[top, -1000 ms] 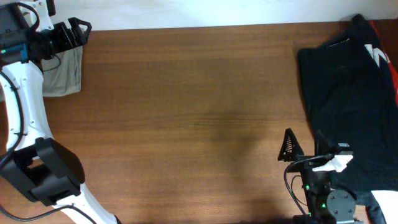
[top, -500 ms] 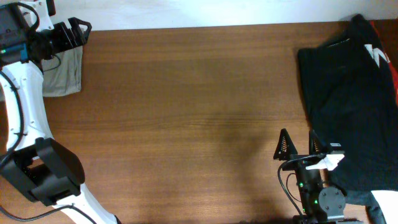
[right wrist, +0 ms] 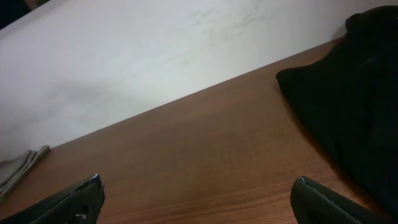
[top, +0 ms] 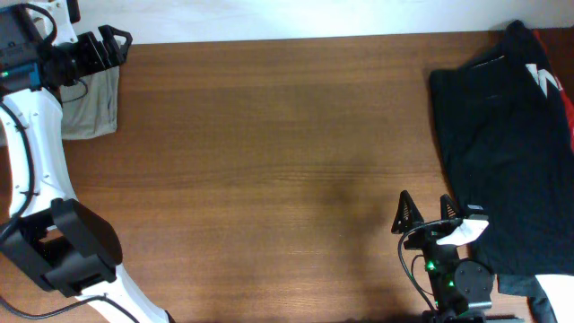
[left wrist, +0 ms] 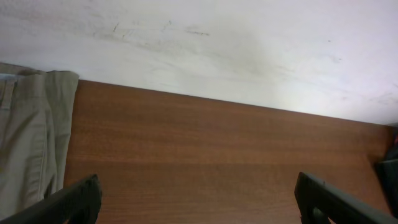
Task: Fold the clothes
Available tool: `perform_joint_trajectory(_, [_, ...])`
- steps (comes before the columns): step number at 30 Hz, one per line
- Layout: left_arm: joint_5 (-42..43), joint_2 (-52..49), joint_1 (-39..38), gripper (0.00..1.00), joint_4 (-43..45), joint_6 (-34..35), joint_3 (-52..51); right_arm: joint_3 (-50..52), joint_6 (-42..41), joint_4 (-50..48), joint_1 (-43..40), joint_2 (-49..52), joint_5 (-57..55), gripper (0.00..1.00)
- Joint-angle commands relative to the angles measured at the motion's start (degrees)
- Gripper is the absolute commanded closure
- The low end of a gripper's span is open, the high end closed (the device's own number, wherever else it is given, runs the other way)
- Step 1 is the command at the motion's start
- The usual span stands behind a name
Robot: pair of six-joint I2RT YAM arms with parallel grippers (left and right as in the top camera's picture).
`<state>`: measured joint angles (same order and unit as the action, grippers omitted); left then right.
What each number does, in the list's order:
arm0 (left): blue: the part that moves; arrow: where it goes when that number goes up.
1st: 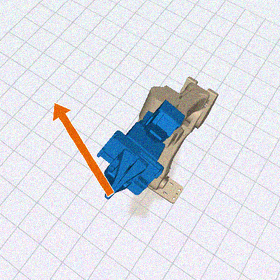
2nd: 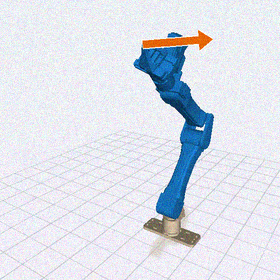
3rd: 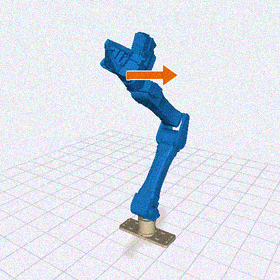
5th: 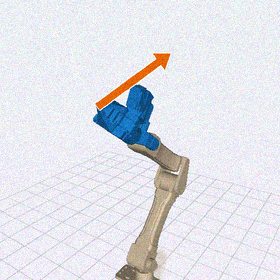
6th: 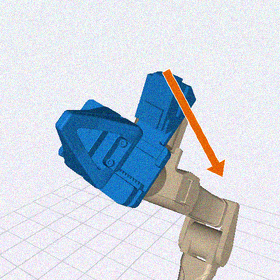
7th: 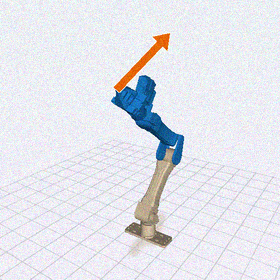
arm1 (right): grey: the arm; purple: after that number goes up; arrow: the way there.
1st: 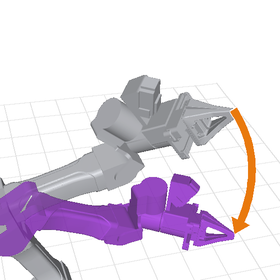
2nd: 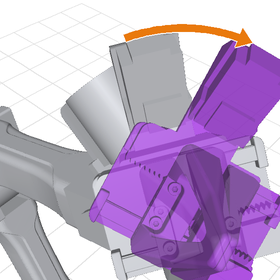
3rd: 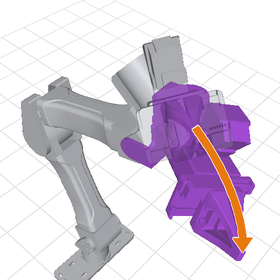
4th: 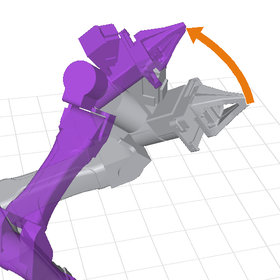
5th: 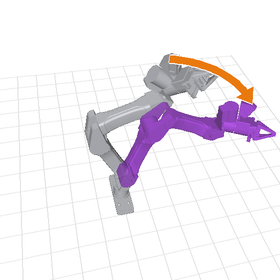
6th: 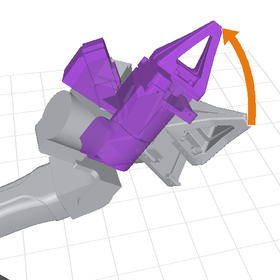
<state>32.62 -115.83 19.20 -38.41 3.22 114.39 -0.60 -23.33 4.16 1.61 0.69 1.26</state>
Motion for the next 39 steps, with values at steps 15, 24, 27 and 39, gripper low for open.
perform_joint_trajectory(15, [0.61, 2.38, -0.09, 0.01, -1.18, -0.26, -0.02, 0.28, 0.55, 0.37, 0.26, -0.48, -0.66, 0.01])
perform_joint_trajectory(24, [0.61, 19.45, -7.17, 0.01, -3.93, -0.26, -0.04, 0.28, 0.55, 0.37, 0.26, -0.48, -0.66, 0.01])
perform_joint_trajectory(27, [0.63, 24.13, -11.52, 0.01, -3.87, -0.26, -3.43, 0.28, 0.55, 0.37, 0.26, -0.48, -0.66, 0.01])
perform_joint_trajectory(39, [-12.96, 66.77, -15.45, 0.01, 0.96, -0.33, -63.82, 0.28, 0.55, 0.37, 0.26, -0.48, -0.66, 0.01])
